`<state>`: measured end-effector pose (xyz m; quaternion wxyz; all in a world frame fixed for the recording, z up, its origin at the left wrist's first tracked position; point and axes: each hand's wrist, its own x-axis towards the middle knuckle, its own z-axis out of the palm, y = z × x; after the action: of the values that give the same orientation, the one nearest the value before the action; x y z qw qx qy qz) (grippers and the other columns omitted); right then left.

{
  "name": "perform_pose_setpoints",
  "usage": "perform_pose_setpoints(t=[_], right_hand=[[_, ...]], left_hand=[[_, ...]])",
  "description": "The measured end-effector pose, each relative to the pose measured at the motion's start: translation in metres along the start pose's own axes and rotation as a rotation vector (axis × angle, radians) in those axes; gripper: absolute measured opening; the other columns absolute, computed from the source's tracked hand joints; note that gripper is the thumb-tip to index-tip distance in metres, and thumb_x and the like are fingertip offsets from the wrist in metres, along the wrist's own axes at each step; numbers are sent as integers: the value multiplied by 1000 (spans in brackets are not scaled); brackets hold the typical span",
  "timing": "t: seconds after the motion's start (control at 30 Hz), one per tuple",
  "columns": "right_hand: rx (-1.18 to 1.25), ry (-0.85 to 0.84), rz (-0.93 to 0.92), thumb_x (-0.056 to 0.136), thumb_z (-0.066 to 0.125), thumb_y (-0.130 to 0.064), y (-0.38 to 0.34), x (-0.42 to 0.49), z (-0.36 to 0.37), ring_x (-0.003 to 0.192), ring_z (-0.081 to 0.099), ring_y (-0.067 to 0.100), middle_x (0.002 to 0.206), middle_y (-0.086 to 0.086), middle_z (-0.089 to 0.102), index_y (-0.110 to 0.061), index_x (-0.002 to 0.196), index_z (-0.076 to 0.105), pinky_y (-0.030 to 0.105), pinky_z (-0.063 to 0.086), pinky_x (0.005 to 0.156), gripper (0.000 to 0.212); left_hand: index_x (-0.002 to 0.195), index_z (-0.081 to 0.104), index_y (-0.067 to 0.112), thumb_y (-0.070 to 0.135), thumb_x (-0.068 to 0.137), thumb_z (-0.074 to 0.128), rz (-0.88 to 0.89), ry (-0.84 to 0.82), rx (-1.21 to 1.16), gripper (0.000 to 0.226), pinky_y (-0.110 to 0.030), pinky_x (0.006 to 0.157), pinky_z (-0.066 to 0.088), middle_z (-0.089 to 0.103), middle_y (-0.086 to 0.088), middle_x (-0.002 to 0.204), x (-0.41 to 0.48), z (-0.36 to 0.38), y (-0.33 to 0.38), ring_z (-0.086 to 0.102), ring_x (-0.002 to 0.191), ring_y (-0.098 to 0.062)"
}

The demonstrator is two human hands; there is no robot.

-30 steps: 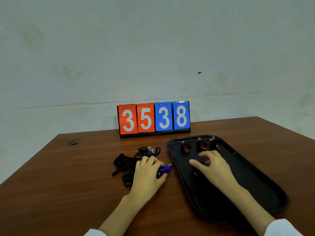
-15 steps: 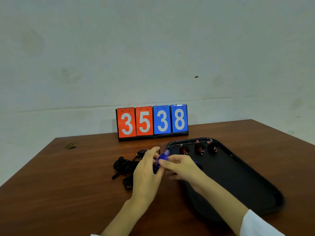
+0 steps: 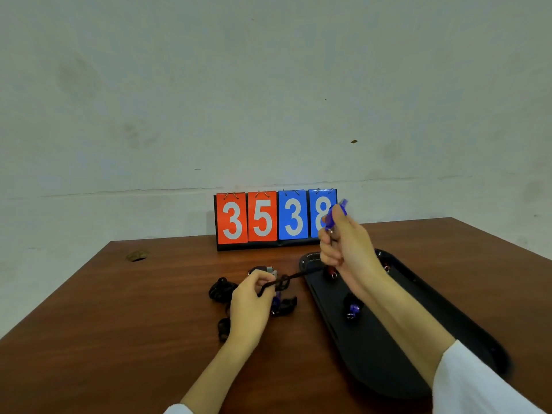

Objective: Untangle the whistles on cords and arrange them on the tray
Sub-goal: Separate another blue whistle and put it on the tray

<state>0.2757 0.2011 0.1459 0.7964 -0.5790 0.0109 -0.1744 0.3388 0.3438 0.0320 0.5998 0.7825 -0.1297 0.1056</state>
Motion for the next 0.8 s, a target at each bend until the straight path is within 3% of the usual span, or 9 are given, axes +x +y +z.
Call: perform_pose_setpoints(t=[0.07,0.2,0.3,0.4,0.47,0.57,0.67,0.8], right_hand=[[-75,-14,-9,96,41,-40,-9,-2,-7,38,24,7,54,-2,41,-11,86,48,18,21,36,32],[-344,-58,56,94,45,-42,-19,-7,-24,38,23,7,51,-3,39,-9,91,52,18,20,35,34],[-706,-225,193,92,47,-47,-21,-12,-35,37,24,7,54,-3,45,-11,88,56,17,21,34,37],[-1201,-341,211,92,47,-44,-11,-18,-44,44,37,5,70,-2,58,-15,82,54,16,32,42,32],[-1373,-381,251,92,47,-44,-2,-20,-49,52,44,6,75,-2,64,-18,75,48,17,37,52,31],[-1195,-541,426,92,46,-47,-4,-27,-53,45,34,8,57,-4,57,-18,78,48,20,28,47,33],[-799,-709,462,92,48,-44,-18,-30,-57,45,25,7,55,-6,39,-15,82,56,17,19,42,31],[-222,-656,413,78,65,-44,-16,-22,-58,39,25,4,48,-8,37,-14,74,63,13,24,37,30]], left_hand=[[81,64,25,22,88,63,-30,31,-24,7,-26,73,53,67,5,88,4,-4,1,63,85,-8],[78,64,17,34,87,62,-57,-34,-28,19,-14,66,35,64,-1,91,7,-6,6,57,84,-7],[84,65,21,29,88,61,-85,-71,-29,10,-16,72,39,61,3,101,13,-9,4,54,95,-8],[87,65,21,12,88,61,-100,-54,-111,9,-33,90,49,63,7,101,18,-14,4,57,102,-16],[88,65,19,6,87,61,-108,-29,-166,14,-33,83,54,65,2,101,18,-17,5,61,97,-19],[96,59,19,0,86,60,-108,21,-191,22,-21,69,53,62,1,104,17,-17,7,62,97,-16],[91,58,21,3,87,59,-90,33,-107,18,-24,79,49,61,2,104,17,-15,7,60,101,-14],[86,62,22,13,92,54,-46,-112,-21,14,-17,78,40,59,4,106,11,-4,4,55,102,-10]])
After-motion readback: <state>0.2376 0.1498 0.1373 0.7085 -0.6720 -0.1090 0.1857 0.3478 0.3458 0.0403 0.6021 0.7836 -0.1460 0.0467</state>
